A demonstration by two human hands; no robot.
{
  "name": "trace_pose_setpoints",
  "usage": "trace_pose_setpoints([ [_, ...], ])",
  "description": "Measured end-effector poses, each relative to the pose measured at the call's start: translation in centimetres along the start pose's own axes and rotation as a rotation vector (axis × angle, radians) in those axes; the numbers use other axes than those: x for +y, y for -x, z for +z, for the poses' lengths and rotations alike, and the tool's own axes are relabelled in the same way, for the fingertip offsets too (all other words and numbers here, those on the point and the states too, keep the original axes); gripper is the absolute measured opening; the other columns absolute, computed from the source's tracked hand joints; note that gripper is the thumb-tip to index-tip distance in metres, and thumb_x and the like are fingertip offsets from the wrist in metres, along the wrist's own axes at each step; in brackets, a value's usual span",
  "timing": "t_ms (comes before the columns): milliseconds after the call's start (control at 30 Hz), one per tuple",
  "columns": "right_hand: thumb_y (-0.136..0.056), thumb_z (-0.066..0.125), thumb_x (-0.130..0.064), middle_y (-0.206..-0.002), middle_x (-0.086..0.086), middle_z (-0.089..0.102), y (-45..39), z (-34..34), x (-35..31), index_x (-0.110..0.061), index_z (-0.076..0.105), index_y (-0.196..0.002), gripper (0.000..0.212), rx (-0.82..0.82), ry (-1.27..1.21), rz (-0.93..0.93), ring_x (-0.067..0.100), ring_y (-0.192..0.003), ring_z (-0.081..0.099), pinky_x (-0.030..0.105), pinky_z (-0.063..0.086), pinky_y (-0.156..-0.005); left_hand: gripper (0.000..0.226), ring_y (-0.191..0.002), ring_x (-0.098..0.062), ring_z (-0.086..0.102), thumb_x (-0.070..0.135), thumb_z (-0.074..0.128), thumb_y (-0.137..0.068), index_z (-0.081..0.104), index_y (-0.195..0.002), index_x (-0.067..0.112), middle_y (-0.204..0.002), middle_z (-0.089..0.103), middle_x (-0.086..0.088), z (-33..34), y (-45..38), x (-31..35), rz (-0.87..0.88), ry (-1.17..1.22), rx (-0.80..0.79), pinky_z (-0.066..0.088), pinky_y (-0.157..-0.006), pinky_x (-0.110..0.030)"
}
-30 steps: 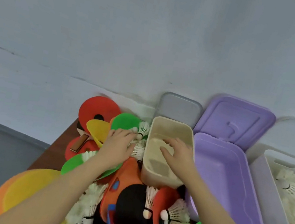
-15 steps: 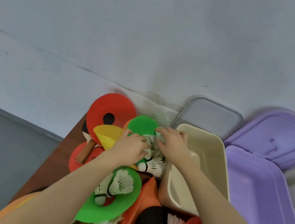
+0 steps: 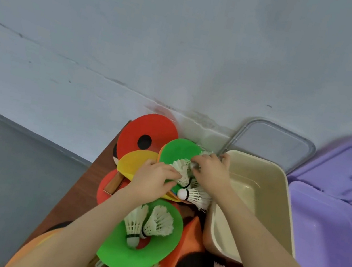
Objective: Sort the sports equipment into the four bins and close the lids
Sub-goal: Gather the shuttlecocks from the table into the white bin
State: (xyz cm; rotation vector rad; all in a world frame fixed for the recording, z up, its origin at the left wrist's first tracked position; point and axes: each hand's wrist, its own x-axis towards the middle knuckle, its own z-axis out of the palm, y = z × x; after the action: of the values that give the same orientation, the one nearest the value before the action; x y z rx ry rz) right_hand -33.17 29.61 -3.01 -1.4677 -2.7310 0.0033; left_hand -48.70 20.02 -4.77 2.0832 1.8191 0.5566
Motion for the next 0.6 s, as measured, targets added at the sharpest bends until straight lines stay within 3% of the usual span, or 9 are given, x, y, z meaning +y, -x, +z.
trace_pose_setpoints([
  [133, -0.092, 0.047, -0.030, -0.090, -0.009, 0.065, 1.5, -1.2, -0.1, -0.024, 0.064, -0.095, 0.018, 0.184, -0.175, 0.050, 0.016, -0.093, 0.057, 0.033, 0.017, -0.086, 0.020, -0.105, -0.010, 0.057, 0.017, 0.064, -0.087, 0.071, -0.106, 0.022, -0.111, 0.067, 0.008, -0.5, 0.7, 0.9, -0.051, 0.222, 0.202, 0.024, -0.088, -0.022],
  [200, -0.093, 0.052, -0.029, -0.087, -0.010, 0.065, 2.5, -2.3, -0.1, -0.022, 0.065, -0.095, 0.015, 0.303, -0.283, 0.070, 0.016, -0.091, 0.058, 0.031, 0.018, -0.084, 0.017, -0.091, -0.011, 0.061, 0.010, 0.067, -0.083, 0.073, -0.097, 0.017, -0.098, 0.069, 0.005, -0.9, 1.0, 1.7, -0.028, 0.303, 0.294, 0.040, -0.091, -0.036],
  [267, -0.092, 0.055, -0.029, -0.087, -0.009, 0.064, 3.6, -3.6, 0.1, -0.021, 0.066, -0.098, 0.015, 0.384, -0.352, 0.089, 0.015, -0.089, 0.059, 0.029, 0.020, -0.083, 0.017, -0.080, -0.010, 0.061, 0.006, 0.068, -0.081, 0.073, -0.095, 0.015, -0.088, 0.067, 0.006, -1.5, 1.3, 2.8, -0.013, 0.355, 0.383, 0.049, -0.078, -0.044],
  [367, -0.091, 0.056, -0.032, -0.088, -0.007, 0.066, 5.7, -5.2, 1.1, -0.020, 0.066, -0.102, 0.019, 0.460, -0.409, 0.098, 0.017, -0.087, 0.061, 0.030, 0.031, -0.080, 0.028, -0.080, -0.009, 0.059, 0.007, 0.065, -0.082, 0.068, -0.108, 0.015, -0.084, 0.058, 0.013, -2.8, 1.9, 5.1, 0.014, 0.375, 0.493, 0.050, -0.077, -0.041],
  [467, -0.089, 0.051, -0.041, -0.091, -0.008, 0.067, 8.1, -6.3, 2.6, -0.023, 0.065, -0.102, 0.026, 0.520, -0.458, 0.089, 0.016, -0.085, 0.063, 0.035, 0.043, -0.079, 0.034, -0.087, -0.007, 0.059, 0.013, 0.062, -0.082, 0.064, -0.116, 0.016, -0.092, 0.064, 0.009, -3.8, 2.4, 7.5, 0.057, 0.325, 0.548, 0.046, -0.081, -0.037],
  [533, -0.090, 0.050, -0.041, -0.091, -0.009, 0.067, 10.0, -7.0, 3.7, -0.023, 0.065, -0.102, 0.027, 0.556, -0.511, 0.073, 0.014, -0.083, 0.061, 0.038, 0.046, -0.079, 0.033, -0.087, -0.008, 0.059, 0.015, 0.061, -0.082, 0.065, -0.115, 0.017, -0.093, 0.067, 0.005, -4.2, 2.5, 9.3, 0.079, 0.296, 0.569, 0.045, -0.082, -0.035],
  [600, -0.090, 0.051, -0.041, -0.088, -0.012, 0.064, 12.3, -7.7, 5.1, -0.024, 0.065, -0.099, 0.024, 0.593, -0.508, 0.076, 0.010, -0.081, 0.058, 0.032, 0.043, -0.078, 0.032, -0.084, -0.009, 0.060, 0.015, 0.061, -0.080, 0.066, -0.112, 0.016, -0.091, 0.069, 0.004, -4.2, 2.3, 11.3, 0.120, 0.253, 0.579, 0.044, -0.079, -0.032],
])
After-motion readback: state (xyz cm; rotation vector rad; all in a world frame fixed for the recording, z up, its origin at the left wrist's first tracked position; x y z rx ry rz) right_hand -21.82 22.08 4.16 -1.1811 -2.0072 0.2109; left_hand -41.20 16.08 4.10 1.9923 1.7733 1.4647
